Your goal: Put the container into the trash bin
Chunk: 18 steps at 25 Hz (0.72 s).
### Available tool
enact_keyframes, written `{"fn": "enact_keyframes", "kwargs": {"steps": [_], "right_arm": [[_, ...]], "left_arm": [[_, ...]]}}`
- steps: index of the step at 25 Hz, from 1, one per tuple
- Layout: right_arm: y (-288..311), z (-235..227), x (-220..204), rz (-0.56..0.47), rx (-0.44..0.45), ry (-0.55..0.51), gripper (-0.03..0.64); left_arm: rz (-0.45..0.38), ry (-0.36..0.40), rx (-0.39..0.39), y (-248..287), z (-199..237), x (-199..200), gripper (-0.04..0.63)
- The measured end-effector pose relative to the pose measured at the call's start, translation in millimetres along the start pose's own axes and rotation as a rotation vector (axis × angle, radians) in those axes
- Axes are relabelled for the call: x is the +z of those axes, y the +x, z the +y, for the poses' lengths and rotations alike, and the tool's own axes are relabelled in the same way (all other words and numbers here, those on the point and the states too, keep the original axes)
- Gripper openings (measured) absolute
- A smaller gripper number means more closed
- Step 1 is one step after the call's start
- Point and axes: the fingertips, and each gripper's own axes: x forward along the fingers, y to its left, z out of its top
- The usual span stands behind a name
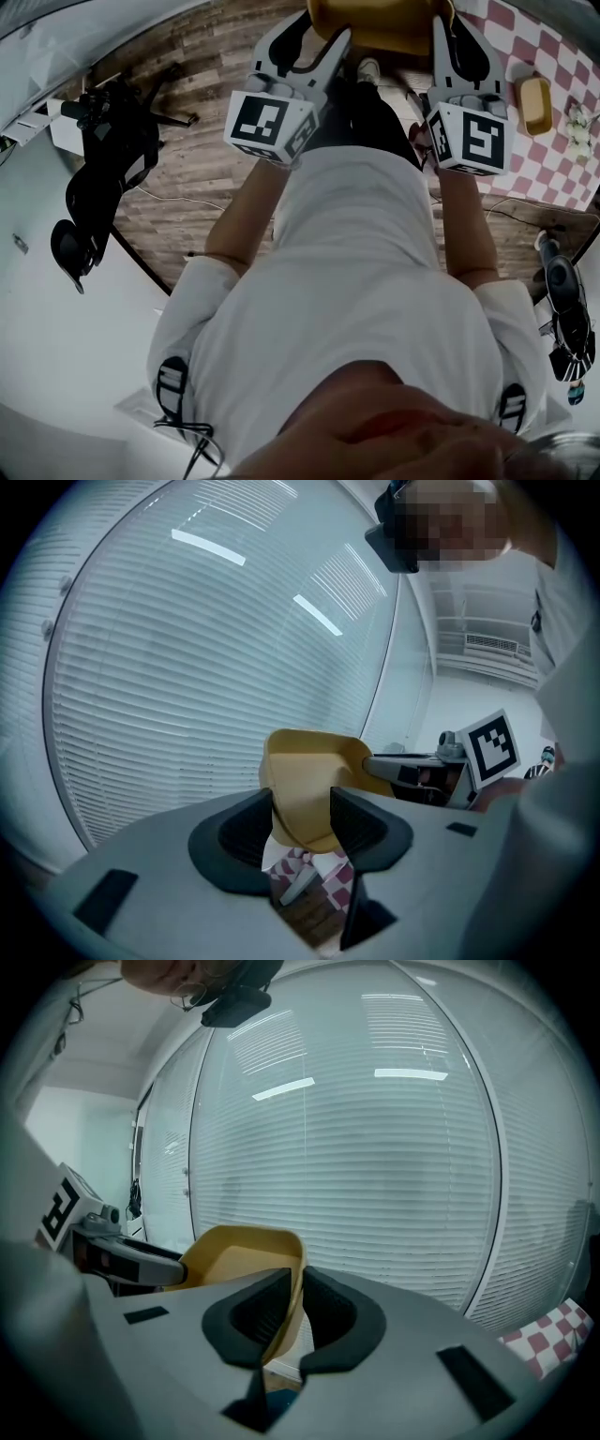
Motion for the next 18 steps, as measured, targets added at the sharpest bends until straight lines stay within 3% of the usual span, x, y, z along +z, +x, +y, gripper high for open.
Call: {"fn": "enact_keyframes", "kwargs": {"steps": [18], "right_arm": [[53.2,-9.7,-103.9,0.112,-0.002,0.045,0.057]], "left_arm": [[0.093,-0.057,0.025,49.0,42.1,-92.7,0.209]]}}
